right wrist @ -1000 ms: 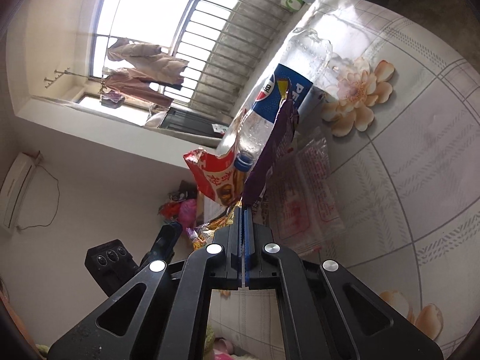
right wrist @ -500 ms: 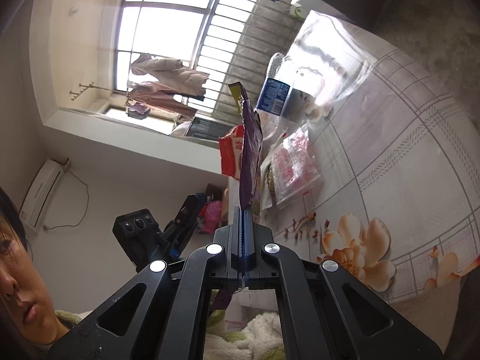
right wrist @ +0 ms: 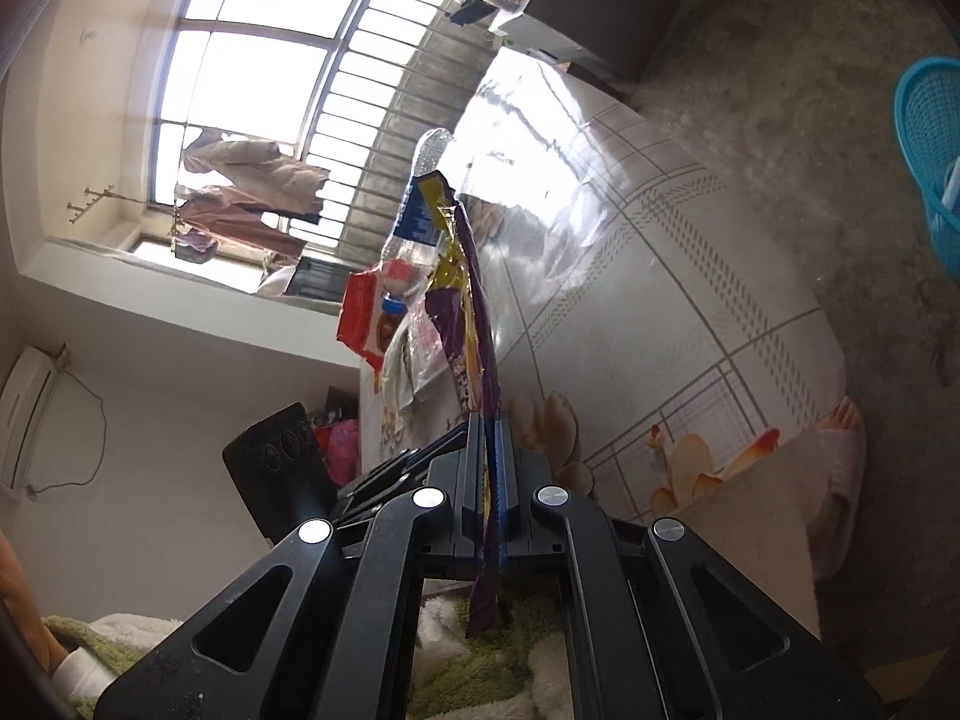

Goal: Collect trash
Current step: 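Grasp the purple noodle packet with the right tool and lift it, then grasp the purple noodle packet with the left tool while the right tool releases it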

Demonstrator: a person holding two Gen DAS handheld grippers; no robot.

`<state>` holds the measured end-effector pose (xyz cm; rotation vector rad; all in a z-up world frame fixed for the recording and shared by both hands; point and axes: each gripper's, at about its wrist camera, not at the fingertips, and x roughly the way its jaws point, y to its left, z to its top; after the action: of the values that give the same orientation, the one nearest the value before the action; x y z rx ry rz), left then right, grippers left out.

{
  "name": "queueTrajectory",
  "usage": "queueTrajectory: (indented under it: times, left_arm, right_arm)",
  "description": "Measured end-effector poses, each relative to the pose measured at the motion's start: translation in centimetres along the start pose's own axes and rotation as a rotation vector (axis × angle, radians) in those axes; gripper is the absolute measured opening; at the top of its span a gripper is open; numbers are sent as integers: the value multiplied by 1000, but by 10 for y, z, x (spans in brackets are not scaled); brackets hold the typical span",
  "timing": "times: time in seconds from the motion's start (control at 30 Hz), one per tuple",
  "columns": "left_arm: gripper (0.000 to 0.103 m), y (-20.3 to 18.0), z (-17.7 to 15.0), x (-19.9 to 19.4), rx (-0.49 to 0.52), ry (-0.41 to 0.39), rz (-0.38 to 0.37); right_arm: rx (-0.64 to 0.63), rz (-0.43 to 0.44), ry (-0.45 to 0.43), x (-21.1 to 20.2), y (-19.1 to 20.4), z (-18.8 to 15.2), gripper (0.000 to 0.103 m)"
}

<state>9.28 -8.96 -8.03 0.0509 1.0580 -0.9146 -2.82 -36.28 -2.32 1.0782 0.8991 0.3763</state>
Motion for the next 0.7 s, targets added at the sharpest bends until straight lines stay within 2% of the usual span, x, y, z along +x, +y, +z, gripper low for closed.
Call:
queueTrajectory:
  times: [0.1, 0.17, 0.33, 0.47, 0.7]
  left_arm:
    - [16, 1, 2, 9, -4, 21, 11]
    - [15, 0, 3, 11, 1, 19, 11]
    - [15, -4, 4, 15, 9, 26, -17]
    - [15, -18, 10, 27, 48, 33, -56]
    - [15, -27, 15, 40, 68, 18, -123]
  right_arm:
    - [-45, -79, -6, 6, 4, -2, 4]
    - [-67, -84, -11, 10, 8, 1, 4]
    - [-107, -19, -17, 11, 21, 0, 2]
    - [-142, 1, -19, 10, 29, -1, 2]
    - [-85, 73, 13, 24, 16, 2, 2]
